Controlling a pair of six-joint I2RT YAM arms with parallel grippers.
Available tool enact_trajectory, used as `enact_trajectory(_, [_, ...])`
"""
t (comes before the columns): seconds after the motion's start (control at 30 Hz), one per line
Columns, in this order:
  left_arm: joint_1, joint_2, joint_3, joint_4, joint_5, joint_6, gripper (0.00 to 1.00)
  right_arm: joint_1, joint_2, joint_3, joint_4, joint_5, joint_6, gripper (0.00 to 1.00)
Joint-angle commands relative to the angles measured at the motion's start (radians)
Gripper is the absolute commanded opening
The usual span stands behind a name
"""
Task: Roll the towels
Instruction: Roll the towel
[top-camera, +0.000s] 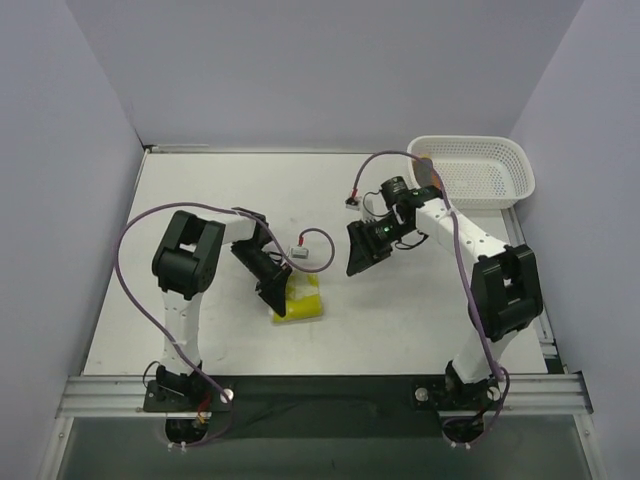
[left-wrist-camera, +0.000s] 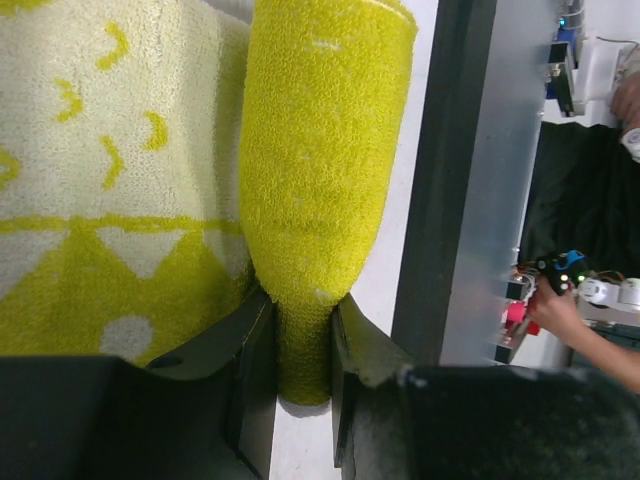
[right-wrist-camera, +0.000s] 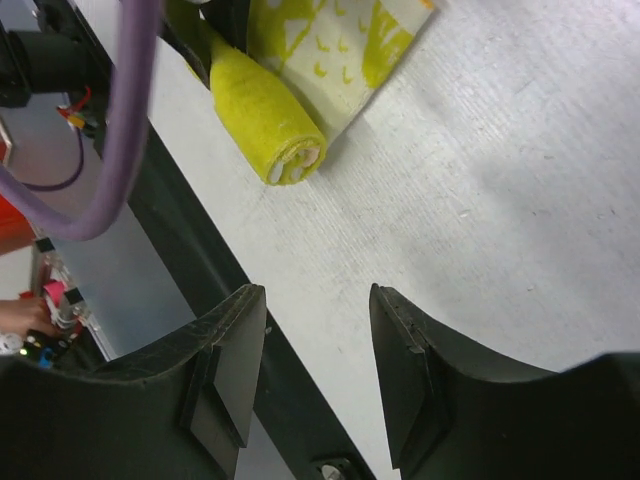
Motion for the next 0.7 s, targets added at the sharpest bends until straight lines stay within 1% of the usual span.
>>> enact_trajectory(0.0, [0.006, 0.067, 0.011, 0.022, -0.121, 0.099, 0.01, 0.069, -0.076, -0.019, 0.043, 0.038, -0.05, 0.46])
enact_trajectory(0.03, [0.007, 0.073, 0.019, 0.019, -0.118, 0.101, 0.02, 0.095, -0.085, -0.025, 0.056, 0.056, -0.067, 0.46])
enact_trajectory(0.07, [0.007, 0.081, 0.023, 0.015, -0.116, 0.102, 0.02, 0.119, -0.096, -0.047, 0.066, 0.111, -0.087, 0.46])
enact_trajectory(0.1, [0.009, 0.094, 0.026, 0.007, -0.113, 0.105, 0.02, 0.174, -0.122, -0.059, 0.081, 0.141, -0.107, 0.47])
enact_trajectory(0.17, [0.013, 0.104, 0.04, -0.002, -0.103, 0.118, 0.02, 0.224, -0.145, -0.087, 0.136, 0.202, -0.149, 0.5])
enact_trajectory(0.2, [0.017, 0.111, 0.043, -0.011, -0.103, 0.118, 0.03, 0.277, -0.165, -0.107, 0.17, 0.262, -0.159, 0.54])
enact_trajectory(0.27, [0.023, 0.119, 0.055, -0.019, -0.098, 0.119, 0.03, 0.325, -0.176, -0.119, 0.202, 0.308, -0.204, 0.55])
enact_trajectory(0.3, [0.024, 0.127, 0.059, -0.028, -0.096, 0.122, 0.03, 0.345, -0.185, -0.134, 0.217, 0.358, -0.218, 0.55])
enact_trajectory(0.33, [0.026, 0.13, 0.062, -0.033, -0.092, 0.124, 0.03, 0.385, -0.191, -0.143, 0.258, 0.376, -0.24, 0.56])
enact_trajectory(0.4, [0.03, 0.134, 0.066, -0.036, -0.089, 0.124, 0.03, 0.414, -0.202, -0.168, 0.302, 0.406, -0.256, 0.6])
enact_trajectory(0.47, [0.032, 0.136, 0.068, -0.039, -0.089, 0.125, 0.04, 0.462, -0.173, -0.165, 0.325, 0.434, -0.293, 0.66])
enact_trajectory(0.5, [0.032, 0.137, 0.068, -0.039, -0.086, 0.125, 0.04, 0.48, -0.164, -0.177, 0.355, 0.473, -0.311, 0.68])
enact_trajectory(0.57, [0.033, 0.139, 0.071, -0.042, -0.084, 0.125, 0.04, 0.537, -0.124, -0.18, 0.382, 0.512, -0.38, 0.69])
enact_trajectory(0.67, [0.035, 0.142, 0.072, -0.044, -0.084, 0.127, 0.05, 0.589, -0.079, -0.191, 0.455, 0.566, -0.428, 0.69])
